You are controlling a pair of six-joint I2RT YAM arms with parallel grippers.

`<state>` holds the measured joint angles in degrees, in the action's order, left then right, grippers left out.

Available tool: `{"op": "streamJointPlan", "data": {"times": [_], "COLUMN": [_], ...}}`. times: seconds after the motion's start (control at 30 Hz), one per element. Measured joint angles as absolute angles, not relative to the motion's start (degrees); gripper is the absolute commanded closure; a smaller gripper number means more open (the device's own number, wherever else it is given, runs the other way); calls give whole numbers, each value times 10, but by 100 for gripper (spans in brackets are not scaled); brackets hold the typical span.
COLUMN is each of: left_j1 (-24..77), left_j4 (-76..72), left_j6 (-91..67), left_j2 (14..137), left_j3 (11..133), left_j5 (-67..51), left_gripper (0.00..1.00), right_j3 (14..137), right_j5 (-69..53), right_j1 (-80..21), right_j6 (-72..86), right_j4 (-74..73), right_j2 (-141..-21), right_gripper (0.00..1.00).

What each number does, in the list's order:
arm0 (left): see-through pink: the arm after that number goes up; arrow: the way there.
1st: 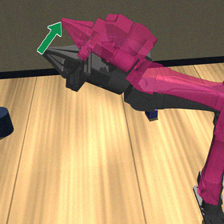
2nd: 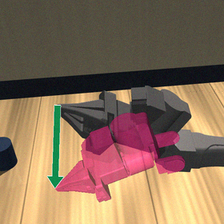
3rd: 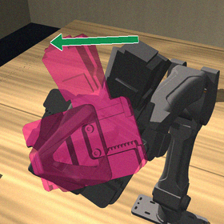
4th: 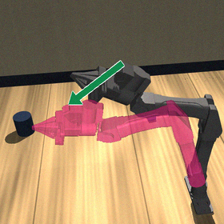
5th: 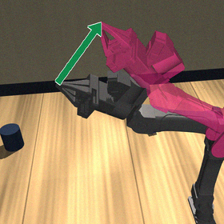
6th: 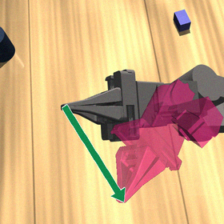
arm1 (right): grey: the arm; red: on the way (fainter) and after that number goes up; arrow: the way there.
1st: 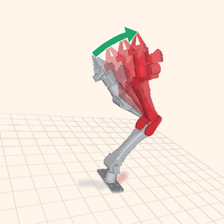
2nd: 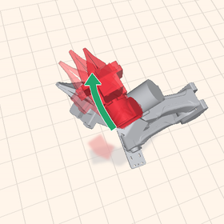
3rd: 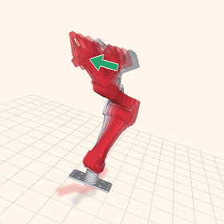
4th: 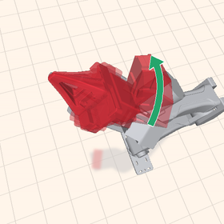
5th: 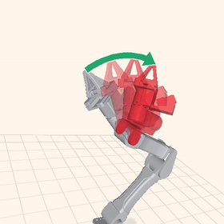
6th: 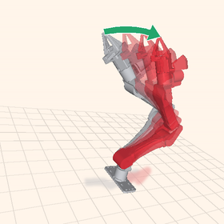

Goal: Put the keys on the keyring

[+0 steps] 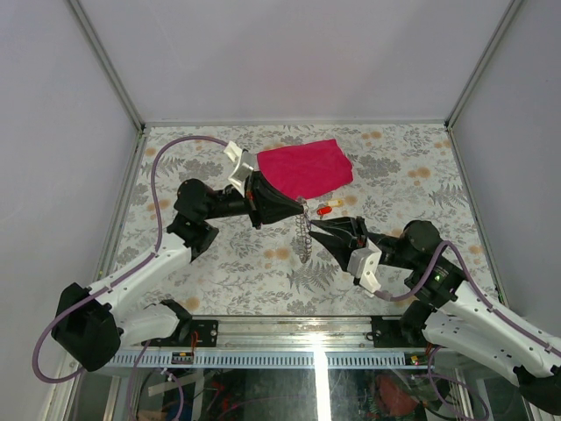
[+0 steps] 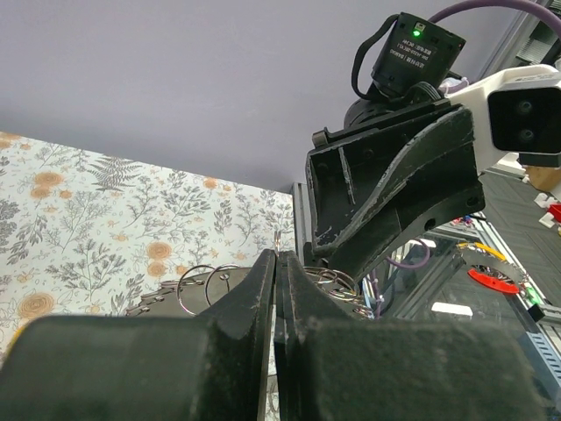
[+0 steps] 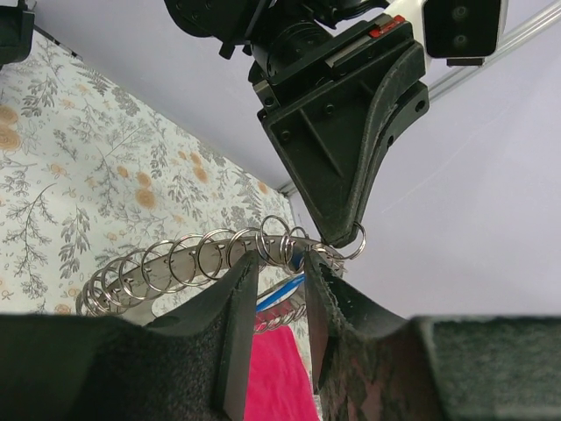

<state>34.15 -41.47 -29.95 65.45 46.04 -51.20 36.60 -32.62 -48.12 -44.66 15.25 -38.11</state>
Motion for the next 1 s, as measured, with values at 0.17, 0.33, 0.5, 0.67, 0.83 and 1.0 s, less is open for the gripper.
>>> {"op": "streamJointPlan", "data": {"times": [0.17, 0.33, 0.5, 0.67, 0.83, 1.0], "left_j1": [342, 342, 342, 342, 342, 342], "left_j4": [-411, -411, -409, -404, -398, -393], "left_j6": [-300, -300, -300, -299, -299, -299], "left_j2": [658, 661, 663, 663, 663, 663], "left_j3": [460, 460, 460, 460, 460, 460], "left_j5": [-510, -509, -509, -506, -505, -504], "left_gripper": [100, 100, 100, 100, 100, 100], "right_j3": [369, 373, 375, 377, 378, 382], "right_j5": [-326, -326, -326, -326, -326, -326], "right_j1": [-481, -482, -483, -484, -484, -484], "right_j6": [-462, -471, -481, -488, -489, -482], "right_j4": [143, 131, 122, 117, 117, 117], "right_j2": [-387, -391, -395, -401, -404, -408], "right_gripper": [66, 67, 67, 68, 76, 84]}}
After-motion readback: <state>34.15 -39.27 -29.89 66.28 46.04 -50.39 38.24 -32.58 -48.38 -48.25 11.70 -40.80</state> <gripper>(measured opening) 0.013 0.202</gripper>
